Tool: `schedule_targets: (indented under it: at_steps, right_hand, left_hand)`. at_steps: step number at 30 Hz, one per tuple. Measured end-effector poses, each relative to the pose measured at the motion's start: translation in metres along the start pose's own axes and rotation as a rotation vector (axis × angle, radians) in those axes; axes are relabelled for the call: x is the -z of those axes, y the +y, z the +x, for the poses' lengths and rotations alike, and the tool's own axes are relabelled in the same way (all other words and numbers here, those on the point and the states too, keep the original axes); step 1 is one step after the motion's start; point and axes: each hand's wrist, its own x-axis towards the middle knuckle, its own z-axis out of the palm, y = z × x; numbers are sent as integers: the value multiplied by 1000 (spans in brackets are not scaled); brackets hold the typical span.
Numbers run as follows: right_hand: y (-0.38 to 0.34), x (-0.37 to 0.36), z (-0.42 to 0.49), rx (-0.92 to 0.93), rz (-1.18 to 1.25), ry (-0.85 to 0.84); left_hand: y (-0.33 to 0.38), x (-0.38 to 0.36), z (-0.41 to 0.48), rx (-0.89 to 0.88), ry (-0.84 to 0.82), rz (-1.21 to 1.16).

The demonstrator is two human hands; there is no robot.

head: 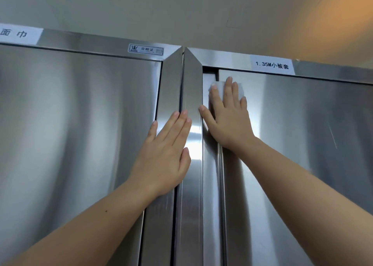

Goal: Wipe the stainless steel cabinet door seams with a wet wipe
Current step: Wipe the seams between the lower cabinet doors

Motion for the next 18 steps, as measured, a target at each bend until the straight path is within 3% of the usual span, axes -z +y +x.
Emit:
schedule_targets:
  at_steps: [13,18]
  right_hand:
    - [-10,6,13,71,239,51]
    - [-25,3,28,70,170,-49]
  left_hand:
    - [3,4,0,-13,33,-5]
    - [1,2,0,-7,30,-17]
